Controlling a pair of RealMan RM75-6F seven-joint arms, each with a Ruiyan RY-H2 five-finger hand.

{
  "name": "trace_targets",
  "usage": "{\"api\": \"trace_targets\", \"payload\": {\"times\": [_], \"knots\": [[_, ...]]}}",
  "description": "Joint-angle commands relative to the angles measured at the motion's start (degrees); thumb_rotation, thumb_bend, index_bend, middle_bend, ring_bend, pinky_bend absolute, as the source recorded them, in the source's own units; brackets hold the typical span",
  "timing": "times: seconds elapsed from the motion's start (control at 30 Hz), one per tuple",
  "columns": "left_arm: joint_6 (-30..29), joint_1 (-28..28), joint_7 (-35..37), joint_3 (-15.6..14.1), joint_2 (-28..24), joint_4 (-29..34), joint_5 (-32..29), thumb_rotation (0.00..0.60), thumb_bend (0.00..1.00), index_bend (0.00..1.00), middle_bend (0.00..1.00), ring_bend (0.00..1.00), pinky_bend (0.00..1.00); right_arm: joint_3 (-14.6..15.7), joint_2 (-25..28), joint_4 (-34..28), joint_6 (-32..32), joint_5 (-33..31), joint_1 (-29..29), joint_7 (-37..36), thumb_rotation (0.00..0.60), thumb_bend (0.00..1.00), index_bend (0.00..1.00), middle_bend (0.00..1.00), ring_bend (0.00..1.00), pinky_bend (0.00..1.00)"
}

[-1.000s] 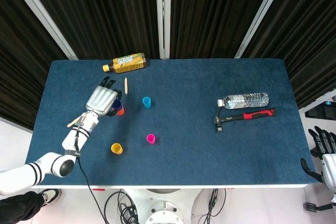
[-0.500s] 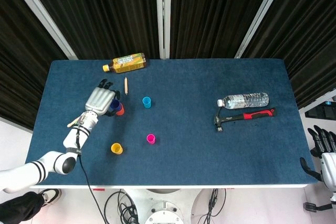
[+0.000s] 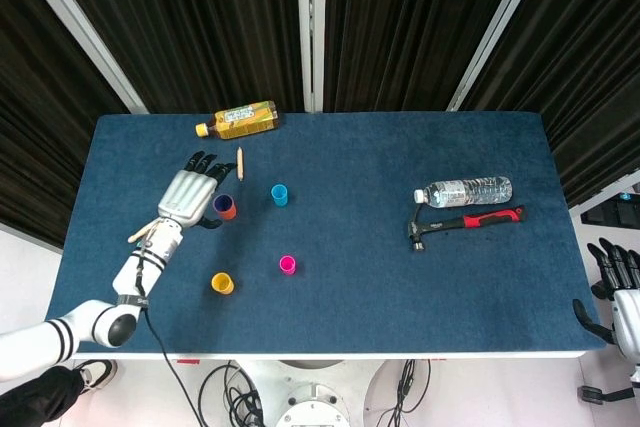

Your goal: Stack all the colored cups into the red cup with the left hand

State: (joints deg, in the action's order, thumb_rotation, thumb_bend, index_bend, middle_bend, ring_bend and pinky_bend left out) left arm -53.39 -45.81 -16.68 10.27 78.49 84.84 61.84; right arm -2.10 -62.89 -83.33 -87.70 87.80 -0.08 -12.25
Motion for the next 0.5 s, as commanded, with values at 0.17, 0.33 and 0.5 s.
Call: {"api": "trace_targets", "payload": {"times": [0.17, 0.33, 0.5], "knots": [[-10.7, 8.4, -6.4, -6.7, -9.2, 17.6, 7.2, 0.6, 0.09, 0.18, 0.26, 0.03, 0.0, -0.5, 0.1, 0.1, -0.3, -0.3, 0.1, -0.6, 0.6, 0.31, 0.0, 0.0, 0.0, 0.0], [-13.0, 12.1, -10.3, -11.6, -10.3, 21.5, 10.4, 0.6, 0.09, 0.18, 0.26, 0.03, 0.0, -0.6, 0.2, 0.1, -0.3, -0.4, 0.1, -0.6, 0.6, 0.31, 0.0, 0.0, 0.0, 0.0], [-13.7, 13.9, -11.1, -14.1, -7.9, 20.3, 14.7, 0.6, 0.09, 0.17, 0.25, 0.03, 0.0, -0.5, 0.1, -0.3, -0.6, -0.3, 0.0, -0.1, 0.6, 0.31, 0.0, 0.0, 0.0, 0.0]]}}
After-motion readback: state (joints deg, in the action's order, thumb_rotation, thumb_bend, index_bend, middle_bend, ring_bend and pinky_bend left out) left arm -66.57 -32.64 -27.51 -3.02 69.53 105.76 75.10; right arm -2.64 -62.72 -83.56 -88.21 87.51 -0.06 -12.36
